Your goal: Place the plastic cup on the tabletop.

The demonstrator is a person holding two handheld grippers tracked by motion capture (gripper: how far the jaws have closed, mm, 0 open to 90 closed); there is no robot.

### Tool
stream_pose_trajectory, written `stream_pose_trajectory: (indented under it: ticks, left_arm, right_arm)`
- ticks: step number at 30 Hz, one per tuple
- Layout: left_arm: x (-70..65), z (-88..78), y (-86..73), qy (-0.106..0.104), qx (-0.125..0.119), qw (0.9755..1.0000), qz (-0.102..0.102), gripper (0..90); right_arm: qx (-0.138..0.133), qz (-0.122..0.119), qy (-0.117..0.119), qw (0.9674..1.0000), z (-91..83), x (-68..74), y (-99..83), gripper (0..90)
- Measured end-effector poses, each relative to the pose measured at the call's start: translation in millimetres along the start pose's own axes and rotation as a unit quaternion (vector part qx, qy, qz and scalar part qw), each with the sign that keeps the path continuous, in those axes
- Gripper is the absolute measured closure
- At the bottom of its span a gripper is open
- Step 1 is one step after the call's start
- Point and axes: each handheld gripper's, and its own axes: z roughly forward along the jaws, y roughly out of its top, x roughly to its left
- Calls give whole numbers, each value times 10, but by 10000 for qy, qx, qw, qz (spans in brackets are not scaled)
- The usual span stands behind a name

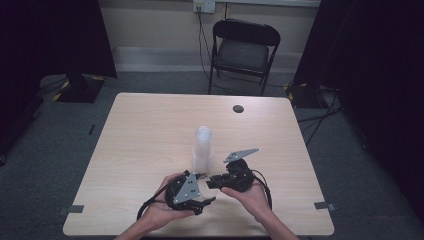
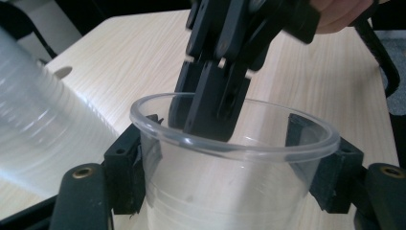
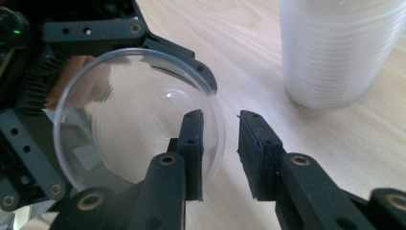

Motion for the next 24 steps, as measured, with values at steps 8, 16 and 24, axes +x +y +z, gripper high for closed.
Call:
stream_pose_trajectory:
  ticks: [8, 16, 24]
  left_arm:
    - [33, -21, -25, 72, -178, 9993, -318, 284]
    - [87, -26, -52, 130, -158, 9988, -434, 285]
    - [160, -29, -72, 175, -293, 9972, -665, 285]
  right_arm:
    - [-255, -48, 8, 9997, -51, -4, 11, 708]
    - [-495, -127, 55, 9987, -108, -18, 26, 709]
    - [-691, -170, 112, 9974, -143, -35, 41, 727]
